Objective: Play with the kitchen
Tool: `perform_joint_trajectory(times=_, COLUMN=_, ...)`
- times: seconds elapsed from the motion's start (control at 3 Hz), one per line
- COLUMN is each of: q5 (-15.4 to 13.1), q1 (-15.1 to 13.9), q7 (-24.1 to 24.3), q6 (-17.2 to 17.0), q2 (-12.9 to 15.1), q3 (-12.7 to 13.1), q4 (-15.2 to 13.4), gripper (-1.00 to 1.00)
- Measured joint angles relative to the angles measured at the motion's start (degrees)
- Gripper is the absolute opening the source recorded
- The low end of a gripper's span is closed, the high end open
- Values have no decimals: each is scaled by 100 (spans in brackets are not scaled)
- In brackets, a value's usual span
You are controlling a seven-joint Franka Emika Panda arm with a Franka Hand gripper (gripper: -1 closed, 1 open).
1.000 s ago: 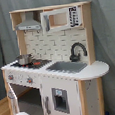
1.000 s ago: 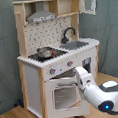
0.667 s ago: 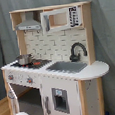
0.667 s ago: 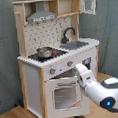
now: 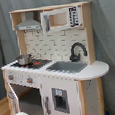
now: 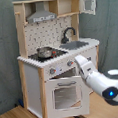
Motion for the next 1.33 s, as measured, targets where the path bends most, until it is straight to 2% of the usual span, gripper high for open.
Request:
perform_joint_trajectory(times=0.67, q5=171, q1=11, q7=-1474, q6=10, q2=124, q3=-511, q4=-38, gripper=100)
perform_joint_trajectory(times=1.33, q5=461, q1=3, q7=-2883, q6=20, q2=447, q3=-889, q4=-143, gripper=100)
